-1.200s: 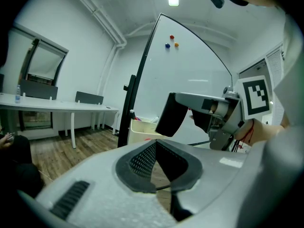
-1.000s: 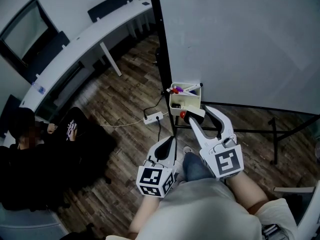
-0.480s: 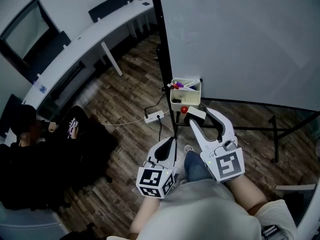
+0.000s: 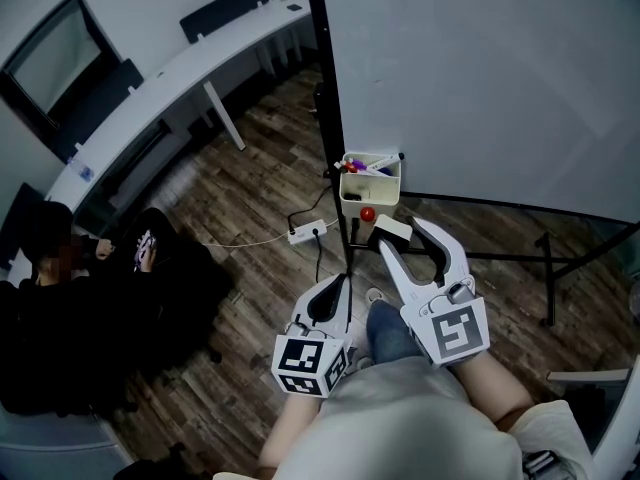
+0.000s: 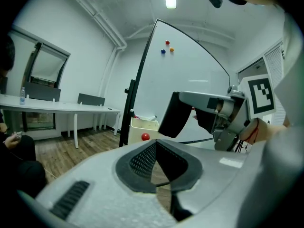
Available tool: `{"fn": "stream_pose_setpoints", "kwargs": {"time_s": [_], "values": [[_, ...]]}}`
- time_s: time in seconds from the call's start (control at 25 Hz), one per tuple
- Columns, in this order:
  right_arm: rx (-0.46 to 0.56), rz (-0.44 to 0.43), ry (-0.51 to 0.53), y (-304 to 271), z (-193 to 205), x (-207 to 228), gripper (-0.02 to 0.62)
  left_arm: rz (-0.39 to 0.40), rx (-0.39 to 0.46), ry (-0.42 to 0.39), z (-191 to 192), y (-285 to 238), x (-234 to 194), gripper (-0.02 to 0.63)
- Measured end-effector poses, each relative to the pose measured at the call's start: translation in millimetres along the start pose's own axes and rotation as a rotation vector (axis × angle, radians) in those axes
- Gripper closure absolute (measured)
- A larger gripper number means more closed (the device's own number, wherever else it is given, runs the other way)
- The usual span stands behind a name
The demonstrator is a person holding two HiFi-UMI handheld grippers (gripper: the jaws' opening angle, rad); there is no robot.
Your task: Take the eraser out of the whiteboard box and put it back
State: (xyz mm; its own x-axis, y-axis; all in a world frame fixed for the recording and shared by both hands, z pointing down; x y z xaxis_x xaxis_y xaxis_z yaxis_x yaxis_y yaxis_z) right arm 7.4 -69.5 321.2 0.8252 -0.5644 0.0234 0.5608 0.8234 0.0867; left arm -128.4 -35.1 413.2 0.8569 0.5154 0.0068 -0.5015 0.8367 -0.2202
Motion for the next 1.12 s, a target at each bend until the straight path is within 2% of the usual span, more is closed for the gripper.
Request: {"fn": "stream_pose_setpoints", "kwargs": {"time_s": [0.48, 0.8, 1.12], "values": [[-0.018, 0.01, 0.0, -2, -3, 9, 0.408, -0.004, 0.018, -0.001, -6, -8, 1, 0.606], [0.011, 0.003, 0.004, -9, -6, 17, 0.408, 0.004, 0.019, 0.005, -6, -18, 1, 0.606], [-0.048, 0.024, 0.008, -16, -5, 23, 0.408, 0.017, 0.015, 0.007, -7, -26, -2, 0.606]]}}
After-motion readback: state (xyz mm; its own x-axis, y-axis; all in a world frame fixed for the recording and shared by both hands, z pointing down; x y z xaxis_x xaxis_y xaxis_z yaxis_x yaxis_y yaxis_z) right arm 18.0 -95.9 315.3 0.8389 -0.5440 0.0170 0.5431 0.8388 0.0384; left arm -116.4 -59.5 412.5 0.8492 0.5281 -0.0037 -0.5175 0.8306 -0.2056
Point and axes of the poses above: the fingertips, and each gripper's own axes: y backward along the fingers, x to its right, z out of its underside, the point moved 6 cm from there along y, backward along the fingers, and after that the axes turned 12 degrees about -y, right-handed, at the moved point
